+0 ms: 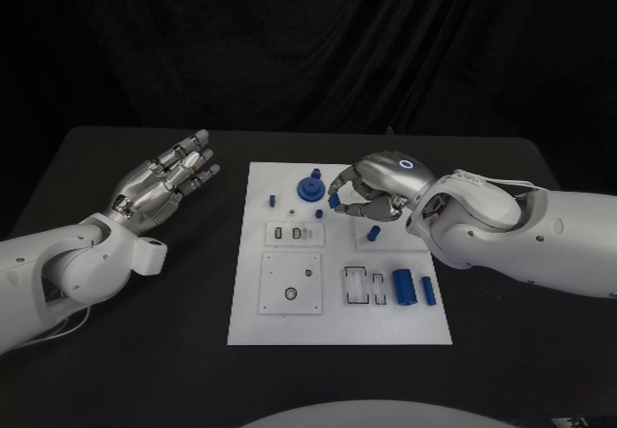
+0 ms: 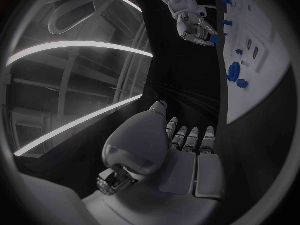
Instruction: Assemble the parts on the task board
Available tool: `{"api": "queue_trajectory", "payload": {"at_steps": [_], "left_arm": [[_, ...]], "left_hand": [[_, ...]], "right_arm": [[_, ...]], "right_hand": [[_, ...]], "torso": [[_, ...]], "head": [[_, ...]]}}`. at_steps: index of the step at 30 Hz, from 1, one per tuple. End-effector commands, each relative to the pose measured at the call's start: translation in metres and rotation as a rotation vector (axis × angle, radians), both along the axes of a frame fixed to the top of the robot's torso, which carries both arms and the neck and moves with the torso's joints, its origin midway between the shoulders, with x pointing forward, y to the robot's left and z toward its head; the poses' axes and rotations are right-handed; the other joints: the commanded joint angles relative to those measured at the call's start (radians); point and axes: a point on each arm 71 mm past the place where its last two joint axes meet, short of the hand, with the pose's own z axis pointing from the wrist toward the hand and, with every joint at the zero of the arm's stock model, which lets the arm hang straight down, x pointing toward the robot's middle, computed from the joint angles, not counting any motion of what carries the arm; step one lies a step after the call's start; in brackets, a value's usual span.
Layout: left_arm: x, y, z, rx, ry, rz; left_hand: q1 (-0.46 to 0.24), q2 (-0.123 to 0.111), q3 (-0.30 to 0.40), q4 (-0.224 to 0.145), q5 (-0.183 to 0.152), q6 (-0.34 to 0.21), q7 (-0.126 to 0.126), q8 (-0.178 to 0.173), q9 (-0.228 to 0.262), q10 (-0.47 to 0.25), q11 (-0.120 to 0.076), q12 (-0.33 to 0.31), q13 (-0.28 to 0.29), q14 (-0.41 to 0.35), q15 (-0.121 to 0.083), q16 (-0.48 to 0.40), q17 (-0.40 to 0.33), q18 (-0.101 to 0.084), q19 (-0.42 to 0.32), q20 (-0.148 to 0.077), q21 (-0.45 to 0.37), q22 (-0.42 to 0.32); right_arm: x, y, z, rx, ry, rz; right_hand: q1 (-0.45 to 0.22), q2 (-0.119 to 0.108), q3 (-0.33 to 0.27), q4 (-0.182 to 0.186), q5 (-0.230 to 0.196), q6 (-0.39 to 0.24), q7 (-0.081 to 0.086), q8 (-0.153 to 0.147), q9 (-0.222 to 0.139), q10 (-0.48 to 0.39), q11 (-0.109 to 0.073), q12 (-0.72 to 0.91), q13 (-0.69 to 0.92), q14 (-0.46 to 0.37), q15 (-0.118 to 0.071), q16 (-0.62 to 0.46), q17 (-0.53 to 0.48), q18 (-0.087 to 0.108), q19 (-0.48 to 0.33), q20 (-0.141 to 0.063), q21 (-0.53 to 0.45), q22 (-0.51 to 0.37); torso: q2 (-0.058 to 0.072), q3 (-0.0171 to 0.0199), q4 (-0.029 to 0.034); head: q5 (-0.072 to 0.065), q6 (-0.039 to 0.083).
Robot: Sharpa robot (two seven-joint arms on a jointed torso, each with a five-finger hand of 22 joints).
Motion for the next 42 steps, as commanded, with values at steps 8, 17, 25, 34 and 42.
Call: {"api": "queue_trajectory", "payload": {"at_steps": [8,17,25,34,42], "left_arm": [[-0.002,-0.001,0.009,-0.088,-0.112,-0.001],[-0.002,-0.004,0.009,-0.09,-0.109,-0.01],[-0.002,-0.003,0.009,-0.088,-0.107,-0.008],[-0.001,-0.005,0.009,-0.089,-0.104,-0.014],[-0.001,-0.004,0.008,-0.086,-0.102,-0.012]], "left_hand": [[0.01,0.0,0.001,-0.005,0.004,0.001,0.006,0.005,0.002,0.002,0.006,0.002,0.001,-0.002,0.008,-0.004,-0.001,0.004,-0.001,0.01,-0.004,-0.001],[0.01,0.0,0.002,-0.006,0.004,0.001,0.006,0.005,0.002,0.002,0.006,0.002,0.001,-0.002,0.008,-0.004,-0.001,0.004,-0.001,0.01,-0.004,-0.001],[0.01,-0.001,0.002,-0.006,0.004,0.002,0.005,0.005,0.002,0.002,0.006,0.002,0.001,-0.002,0.009,-0.004,-0.001,0.003,-0.001,0.011,-0.004,-0.001],[0.01,-0.001,0.002,-0.006,0.004,0.002,0.005,0.005,0.002,0.002,0.006,0.002,0.001,-0.002,0.009,-0.004,-0.001,0.003,-0.001,0.011,-0.004,-0.001],[0.01,-0.001,0.002,-0.006,0.004,0.002,0.005,0.005,0.002,0.002,0.006,0.002,0.001,-0.002,0.009,-0.004,-0.001,0.003,-0.001,0.011,-0.004,-0.001]], "right_arm": [[-0.005,0.031,-0.013,-0.103,-0.036,0.048],[-0.005,0.045,-0.021,-0.158,-0.031,0.045],[-0.004,0.048,-0.025,-0.203,-0.032,0.031],[-0.005,0.054,-0.027,-0.218,-0.027,0.042],[-0.006,0.055,-0.029,-0.238,-0.013,0.047]], "right_hand": [[-0.022,-0.008,-0.015,0.003,0.004,0.009,-0.004,-0.001,0.061,0.039,0.003,0.006,0.206,0.069,0.002,0.004,0.175,0.009,0.009,0.0,0.003,0.168],[-0.028,-0.012,-0.017,0.001,0.02,0.005,-0.003,-0.005,0.067,0.03,0.003,-0.002,0.2,0.066,0.003,-0.004,0.169,0.012,0.002,0.0,-0.015,0.164],[-0.03,-0.014,-0.017,-0.001,0.028,0.001,-0.002,-0.009,0.069,0.026,0.004,-0.005,0.198,0.064,0.004,-0.008,0.166,0.013,0.0,0.001,-0.021,0.162],[-0.032,-0.014,-0.017,0.0,0.029,0.0,-0.001,-0.01,0.07,0.025,0.005,-0.005,0.198,0.063,0.004,-0.008,0.166,0.014,-0.001,0.001,-0.023,0.162],[-0.038,-0.015,-0.018,0.001,0.03,-0.005,-0.001,-0.013,0.071,0.022,0.005,-0.008,0.196,0.062,0.005,-0.012,0.163,0.015,-0.003,0.002,-0.029,0.161]], "torso": [[0.0,-0.0007,-0.0024],[0.0,-0.0003,0.0003],[0.0,0.0006,-0.0014],[-0.001,0.0003,0.0002],[-0.001,0.0002,-0.0009]], "head": [[0.002,-0.006],[0.003,-0.012],[0.008,-0.018],[0.008,-0.021],[0.008,-0.023]]}}
